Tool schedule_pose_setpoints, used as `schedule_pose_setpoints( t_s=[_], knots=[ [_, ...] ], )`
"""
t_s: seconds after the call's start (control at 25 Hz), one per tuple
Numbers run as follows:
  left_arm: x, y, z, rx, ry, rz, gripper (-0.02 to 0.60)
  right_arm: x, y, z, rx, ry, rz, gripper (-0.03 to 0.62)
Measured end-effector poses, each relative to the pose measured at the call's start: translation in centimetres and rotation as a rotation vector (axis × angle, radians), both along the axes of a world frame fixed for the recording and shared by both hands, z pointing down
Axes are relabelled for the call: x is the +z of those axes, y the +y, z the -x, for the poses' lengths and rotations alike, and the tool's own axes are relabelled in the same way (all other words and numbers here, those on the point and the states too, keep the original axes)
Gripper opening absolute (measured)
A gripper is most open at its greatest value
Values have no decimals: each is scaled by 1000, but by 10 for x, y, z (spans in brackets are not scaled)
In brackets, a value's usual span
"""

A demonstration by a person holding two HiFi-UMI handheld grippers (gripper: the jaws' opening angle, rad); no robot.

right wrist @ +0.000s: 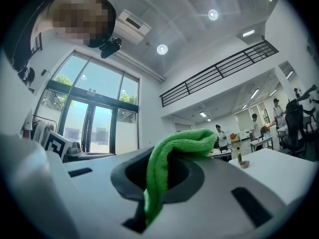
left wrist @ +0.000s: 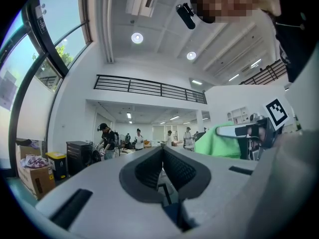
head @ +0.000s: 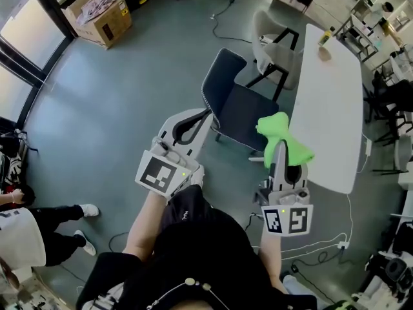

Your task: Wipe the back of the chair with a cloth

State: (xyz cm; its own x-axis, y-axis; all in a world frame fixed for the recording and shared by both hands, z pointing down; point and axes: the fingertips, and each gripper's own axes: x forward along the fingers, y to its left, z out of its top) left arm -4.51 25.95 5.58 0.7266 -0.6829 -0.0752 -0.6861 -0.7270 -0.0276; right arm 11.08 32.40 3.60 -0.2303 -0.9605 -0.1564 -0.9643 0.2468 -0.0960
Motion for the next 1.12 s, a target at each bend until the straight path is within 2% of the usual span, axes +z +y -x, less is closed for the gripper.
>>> schedule_pose_setpoints(
  t_s=[0.32, 0.6, 0.84, 1.12],
  knots=[
    [-1, -50, 6, 11, -1, 18, 6, 4, -59, 7, 15, 11, 4, 20],
    [8, -82, 6, -1, -8, 38, 6, 17, -97, -8, 33, 8, 50, 20],
    [15, -109, 5, -49, -2, 65, 6, 27, -134, -23, 13, 10, 69, 20],
    [12, -143, -14, -95, -15, 53, 5, 38, -183, -49, -21, 2, 88, 20]
  ],
)
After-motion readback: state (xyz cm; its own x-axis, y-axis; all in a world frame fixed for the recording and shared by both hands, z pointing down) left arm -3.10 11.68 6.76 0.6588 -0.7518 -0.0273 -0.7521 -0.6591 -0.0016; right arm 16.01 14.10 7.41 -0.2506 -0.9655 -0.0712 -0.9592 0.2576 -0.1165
